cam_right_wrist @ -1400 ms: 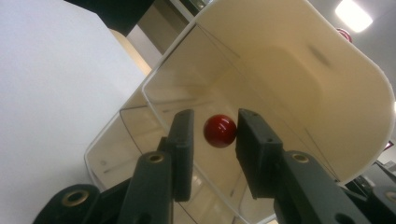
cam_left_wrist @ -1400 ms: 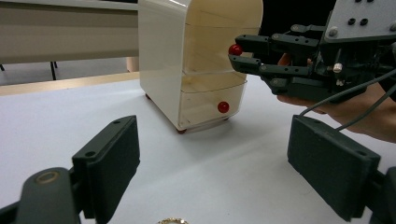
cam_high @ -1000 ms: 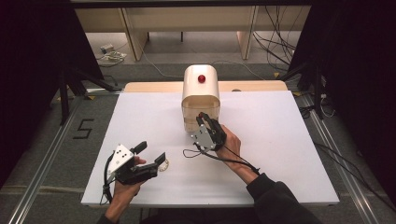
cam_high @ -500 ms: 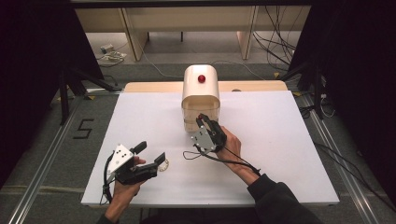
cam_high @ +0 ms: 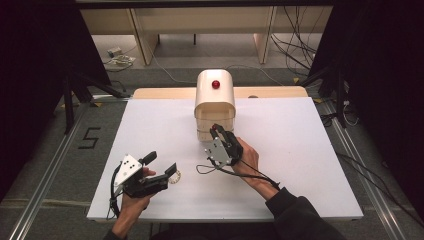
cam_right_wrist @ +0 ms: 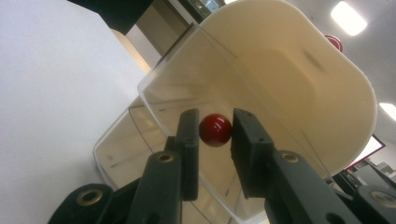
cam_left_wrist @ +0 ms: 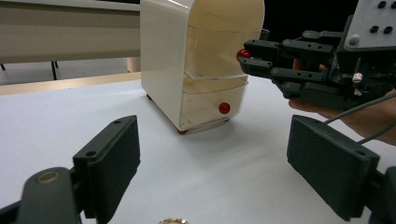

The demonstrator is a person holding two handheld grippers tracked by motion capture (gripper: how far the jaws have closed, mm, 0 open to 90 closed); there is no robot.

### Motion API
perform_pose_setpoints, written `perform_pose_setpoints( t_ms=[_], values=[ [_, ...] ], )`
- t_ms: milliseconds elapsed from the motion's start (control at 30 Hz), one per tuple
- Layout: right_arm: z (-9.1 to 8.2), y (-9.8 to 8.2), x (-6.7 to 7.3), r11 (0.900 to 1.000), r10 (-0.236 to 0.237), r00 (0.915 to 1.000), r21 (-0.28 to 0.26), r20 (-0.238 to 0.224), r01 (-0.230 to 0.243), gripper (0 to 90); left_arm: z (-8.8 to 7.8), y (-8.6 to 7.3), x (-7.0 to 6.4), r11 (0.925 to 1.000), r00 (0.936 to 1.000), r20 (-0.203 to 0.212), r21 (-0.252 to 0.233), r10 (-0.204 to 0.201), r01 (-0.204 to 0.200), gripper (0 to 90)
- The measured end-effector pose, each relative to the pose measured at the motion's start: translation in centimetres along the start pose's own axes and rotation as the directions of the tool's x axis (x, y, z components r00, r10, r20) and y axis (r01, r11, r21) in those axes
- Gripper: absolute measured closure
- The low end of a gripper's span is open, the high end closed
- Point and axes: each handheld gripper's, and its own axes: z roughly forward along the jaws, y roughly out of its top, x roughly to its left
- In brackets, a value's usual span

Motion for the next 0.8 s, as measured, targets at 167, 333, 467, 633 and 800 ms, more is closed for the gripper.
perform_pose_setpoints(
  t_ms=[167,333,467,633,800],
  values=[
    [-0.28,0.03,0.01,1.000,0.001,1.0000,-0.001,-0.006,-0.001,73.5,-0.01,0.00,0.01,1.0000,1.0000,-0.001,0.000,-0.001,0.001,16.5],
    [-0.46,0.07,0.03,1.000,0.004,0.9999,0.001,-0.011,-0.004,73.5,0.01,-0.01,0.01,1.0000,1.0000,-0.001,0.000,-0.001,0.001,16.5],
    [-0.59,0.07,0.00,1.000,-0.001,0.9999,0.000,-0.014,0.001,73.5,-0.01,0.00,0.01,1.0000,1.0000,-0.004,-0.004,-0.006,0.006,16.5],
    [-0.70,0.10,0.06,1.000,0.007,0.9999,-0.002,-0.015,-0.007,73.5,-0.02,0.00,0.05,1.0000,0.9999,-0.004,-0.004,-0.009,0.009,16.5],
    [-0.79,0.10,0.07,1.000,0.009,0.9998,-0.003,-0.018,-0.009,73.5,-0.02,0.00,0.06,0.9999,0.9999,-0.005,-0.005,-0.010,0.010,16.5]
  ],
)
